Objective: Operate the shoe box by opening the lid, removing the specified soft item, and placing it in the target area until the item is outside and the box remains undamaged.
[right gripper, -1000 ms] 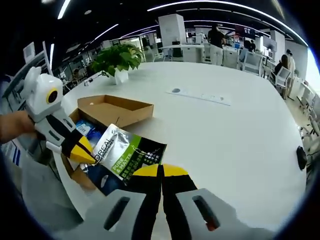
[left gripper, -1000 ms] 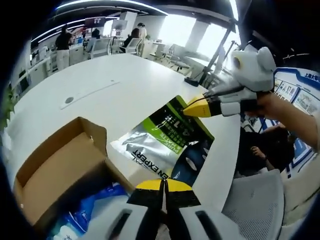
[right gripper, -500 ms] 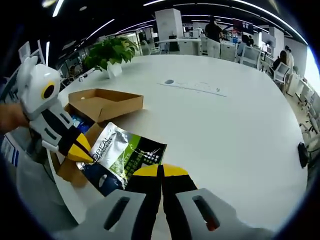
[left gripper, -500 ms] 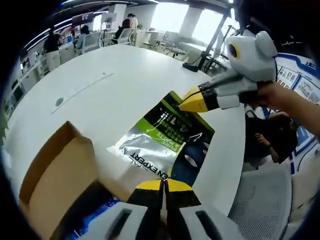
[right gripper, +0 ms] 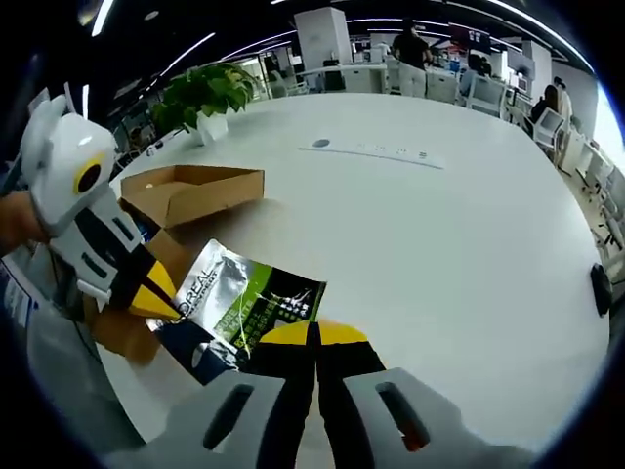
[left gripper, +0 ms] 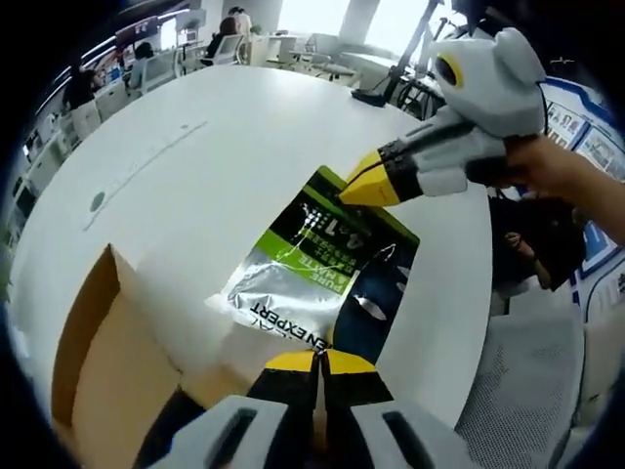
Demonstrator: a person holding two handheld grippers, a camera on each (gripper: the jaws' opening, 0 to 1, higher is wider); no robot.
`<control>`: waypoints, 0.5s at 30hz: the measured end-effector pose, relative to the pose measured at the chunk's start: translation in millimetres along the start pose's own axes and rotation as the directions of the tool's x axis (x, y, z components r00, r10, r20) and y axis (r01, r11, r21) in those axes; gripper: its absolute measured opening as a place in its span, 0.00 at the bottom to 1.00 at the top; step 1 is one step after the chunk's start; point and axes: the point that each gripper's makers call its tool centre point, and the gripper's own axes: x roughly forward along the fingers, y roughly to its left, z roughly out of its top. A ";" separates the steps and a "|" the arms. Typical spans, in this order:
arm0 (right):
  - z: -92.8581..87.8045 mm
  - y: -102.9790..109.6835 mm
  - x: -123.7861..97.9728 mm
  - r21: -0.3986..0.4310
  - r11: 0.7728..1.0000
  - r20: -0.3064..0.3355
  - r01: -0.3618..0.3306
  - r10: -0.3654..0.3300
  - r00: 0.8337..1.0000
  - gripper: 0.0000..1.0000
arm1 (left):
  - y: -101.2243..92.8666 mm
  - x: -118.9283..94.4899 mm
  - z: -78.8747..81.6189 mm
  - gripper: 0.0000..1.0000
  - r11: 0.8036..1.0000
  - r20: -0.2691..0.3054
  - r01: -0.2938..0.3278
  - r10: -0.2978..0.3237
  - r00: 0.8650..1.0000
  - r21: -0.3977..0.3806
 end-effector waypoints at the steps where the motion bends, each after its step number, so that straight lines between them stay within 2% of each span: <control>1: -1.5 -0.9 1.8 0.004 1.000 -0.003 0.001 -0.001 1.000 0.00 | 0.4 1.3 0.2 0.01 1.000 -0.006 0.000 0.000 1.000 0.007; 3: -3.7 -2.4 5.0 0.009 1.000 -0.009 0.000 0.000 1.000 0.00 | 1.7 2.3 1.5 0.01 1.000 -0.035 -0.003 0.003 0.999 0.004; 5: -5.0 -5.6 7.7 0.004 1.000 -0.011 0.011 -0.011 1.000 0.00 | 4.1 2.8 5.5 0.01 0.999 -0.024 -0.011 0.012 1.000 0.030; 15: -9.3 -16.4 14.7 0.028 0.999 -0.027 0.024 -0.024 0.999 0.00 | 3.5 18.4 7.1 0.01 0.995 -0.093 -0.012 0.021 0.995 0.096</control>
